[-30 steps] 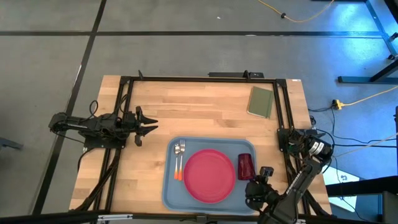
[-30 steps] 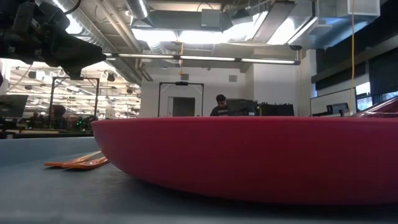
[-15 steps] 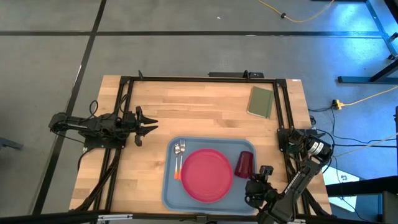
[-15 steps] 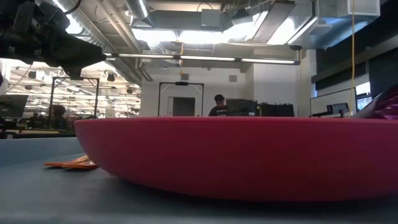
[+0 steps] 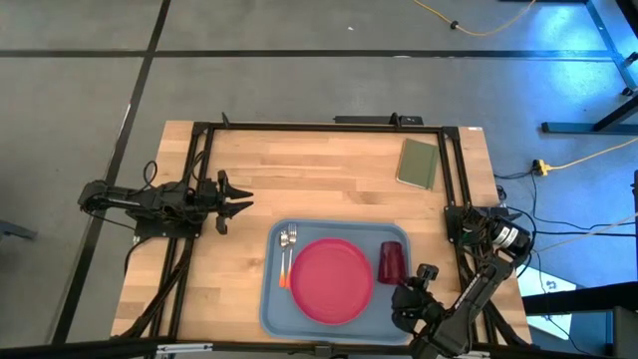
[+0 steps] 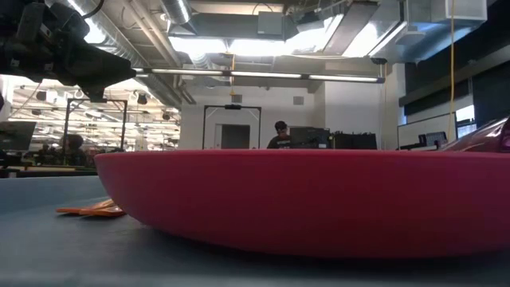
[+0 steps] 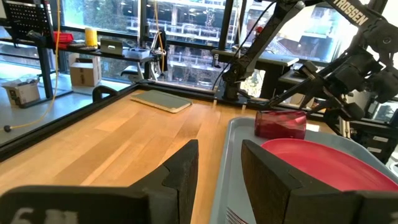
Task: Pick and place plate/cup/fork/spoon on tray
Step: Put the red cup on the right of the blue tray, then adjust the pink plate on the blue tray
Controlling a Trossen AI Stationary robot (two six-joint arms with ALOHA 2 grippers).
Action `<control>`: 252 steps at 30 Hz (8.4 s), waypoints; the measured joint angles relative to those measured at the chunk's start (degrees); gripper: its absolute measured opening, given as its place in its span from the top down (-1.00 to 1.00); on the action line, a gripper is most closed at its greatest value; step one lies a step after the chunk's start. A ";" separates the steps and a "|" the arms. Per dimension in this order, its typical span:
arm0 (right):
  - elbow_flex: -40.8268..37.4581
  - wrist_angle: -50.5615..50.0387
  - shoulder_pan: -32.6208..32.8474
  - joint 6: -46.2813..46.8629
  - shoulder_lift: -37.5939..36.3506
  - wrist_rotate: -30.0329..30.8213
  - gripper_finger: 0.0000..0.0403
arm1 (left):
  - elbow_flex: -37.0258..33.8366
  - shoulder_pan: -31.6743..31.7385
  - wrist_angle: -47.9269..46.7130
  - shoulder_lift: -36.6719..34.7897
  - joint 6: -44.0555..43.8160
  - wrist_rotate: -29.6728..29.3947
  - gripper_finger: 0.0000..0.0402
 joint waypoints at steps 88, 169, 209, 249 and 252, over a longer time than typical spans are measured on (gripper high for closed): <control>8.94 5.95 -7.34 -3.01 -10.08 -31.50 0.79 | 0.00 -0.01 0.00 -0.01 0.00 0.00 0.43; -12.05 69.20 -38.86 -68.81 -10.10 -33.71 0.77 | 0.00 -0.01 0.00 0.00 0.00 0.00 0.43; -8.56 53.45 -41.86 -71.37 -1.19 -40.84 0.90 | -0.02 0.00 0.04 -0.01 0.00 -0.02 0.43; -2.54 28.76 -41.03 -63.94 -0.90 -38.64 0.90 | -0.02 -0.02 0.00 -0.01 0.00 0.01 0.43; -2.54 27.50 -40.17 -62.66 -0.90 -38.80 0.90 | -0.02 -0.02 0.00 -0.01 0.00 0.00 0.43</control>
